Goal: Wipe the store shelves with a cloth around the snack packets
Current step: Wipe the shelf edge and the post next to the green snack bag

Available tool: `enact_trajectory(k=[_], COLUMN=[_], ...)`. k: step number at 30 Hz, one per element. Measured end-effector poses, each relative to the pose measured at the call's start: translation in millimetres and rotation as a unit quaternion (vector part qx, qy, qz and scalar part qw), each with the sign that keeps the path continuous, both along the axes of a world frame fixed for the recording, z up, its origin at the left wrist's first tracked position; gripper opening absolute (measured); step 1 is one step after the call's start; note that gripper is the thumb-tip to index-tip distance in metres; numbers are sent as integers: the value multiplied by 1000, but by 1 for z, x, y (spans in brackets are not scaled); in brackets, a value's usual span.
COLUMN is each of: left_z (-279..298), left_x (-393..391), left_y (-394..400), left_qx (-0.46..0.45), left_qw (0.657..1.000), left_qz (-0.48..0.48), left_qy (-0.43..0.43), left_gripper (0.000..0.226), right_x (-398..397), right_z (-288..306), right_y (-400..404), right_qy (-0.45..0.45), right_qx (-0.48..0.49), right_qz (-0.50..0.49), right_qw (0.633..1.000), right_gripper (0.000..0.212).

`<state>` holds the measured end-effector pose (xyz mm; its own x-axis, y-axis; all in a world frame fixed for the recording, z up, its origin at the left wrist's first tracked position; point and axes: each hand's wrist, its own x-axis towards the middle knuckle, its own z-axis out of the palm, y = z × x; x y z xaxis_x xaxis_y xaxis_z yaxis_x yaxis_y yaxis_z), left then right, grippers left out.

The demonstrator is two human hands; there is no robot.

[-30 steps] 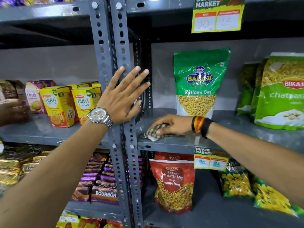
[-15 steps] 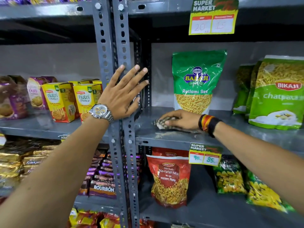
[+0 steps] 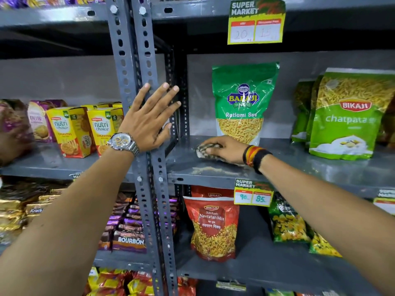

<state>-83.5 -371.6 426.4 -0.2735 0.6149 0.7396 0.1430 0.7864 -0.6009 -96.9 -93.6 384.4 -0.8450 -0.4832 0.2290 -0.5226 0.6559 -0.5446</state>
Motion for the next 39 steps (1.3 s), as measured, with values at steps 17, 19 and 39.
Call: enact_trajectory(k=[17,19,39], left_z=[-2,-2,-43], left_x=[1,2,25], left_y=[0,-1,60], left_qx=[2,-2,-42], left_qw=[1000,1000,988], left_qz=[9,12,-1], left_qy=[-10,-11,-152], left_gripper=[60,60,72], right_x=[7,-6,40], right_z=[2,-13,12], right_y=[18,3,91], right_qy=[-23,31,73], right_qx=[40,44,36], right_qz=[28,-11,-68], right_qw=[999,998,994], right_gripper=[27,25,30])
